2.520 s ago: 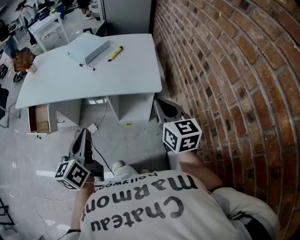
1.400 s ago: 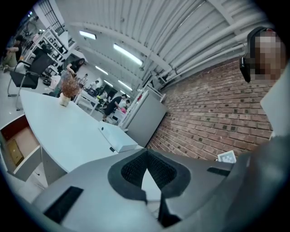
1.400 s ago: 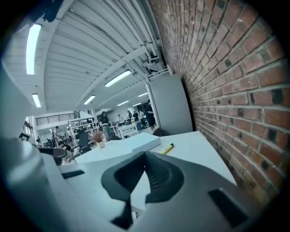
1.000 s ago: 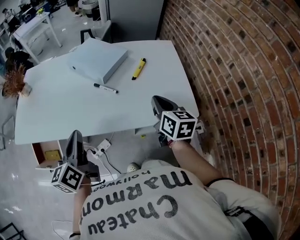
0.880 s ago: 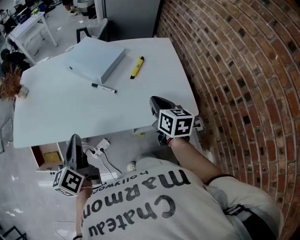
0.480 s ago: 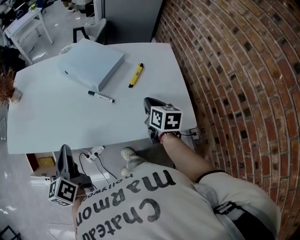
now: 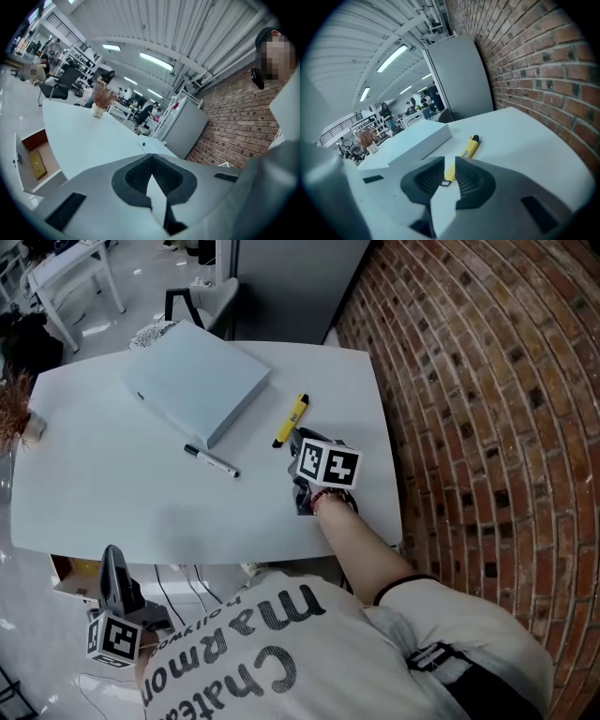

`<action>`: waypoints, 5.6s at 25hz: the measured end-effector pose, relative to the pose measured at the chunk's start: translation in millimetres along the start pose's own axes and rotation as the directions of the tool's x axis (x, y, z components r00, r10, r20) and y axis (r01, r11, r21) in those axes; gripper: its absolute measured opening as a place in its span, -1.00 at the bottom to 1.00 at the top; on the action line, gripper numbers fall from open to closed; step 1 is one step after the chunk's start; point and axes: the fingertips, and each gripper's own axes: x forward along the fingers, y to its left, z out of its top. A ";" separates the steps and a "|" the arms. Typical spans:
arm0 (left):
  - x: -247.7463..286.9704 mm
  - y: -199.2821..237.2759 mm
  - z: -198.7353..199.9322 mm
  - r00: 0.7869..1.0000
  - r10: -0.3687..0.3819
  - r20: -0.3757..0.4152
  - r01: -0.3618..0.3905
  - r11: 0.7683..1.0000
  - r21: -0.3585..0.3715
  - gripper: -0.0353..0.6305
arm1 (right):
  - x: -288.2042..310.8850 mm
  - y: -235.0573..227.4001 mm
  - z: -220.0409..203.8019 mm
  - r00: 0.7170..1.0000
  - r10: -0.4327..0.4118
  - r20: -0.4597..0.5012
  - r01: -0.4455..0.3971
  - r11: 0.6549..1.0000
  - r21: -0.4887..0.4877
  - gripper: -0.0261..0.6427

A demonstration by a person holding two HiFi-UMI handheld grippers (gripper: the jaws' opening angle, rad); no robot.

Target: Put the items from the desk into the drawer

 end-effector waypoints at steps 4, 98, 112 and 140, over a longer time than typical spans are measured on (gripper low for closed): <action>11.4 0.1 1.5 0.999 0.045 0.000 -0.045 0.999 0.001 -0.89 | 28.9 -8.7 4.6 0.999 -0.027 -0.023 0.027 1.000 0.004 -0.48; -416.4 388.8 45.8 0.746 0.628 0.222 -0.503 0.750 -0.430 -0.89 | -30.0 663.6 -388.7 0.717 0.338 -0.609 -0.664 0.596 -0.451 -0.56; -444.6 456.5 41.5 0.571 0.808 0.148 -0.619 0.542 -0.569 -0.89 | 68.8 699.0 -506.6 0.624 0.092 -0.776 -0.734 0.409 -0.542 -0.56; -421.6 507.9 0.3 0.478 0.871 -0.110 -0.712 0.311 -0.629 -0.89 | 178.3 662.8 -643.1 0.508 -0.248 -0.825 -0.816 0.170 -0.553 -0.56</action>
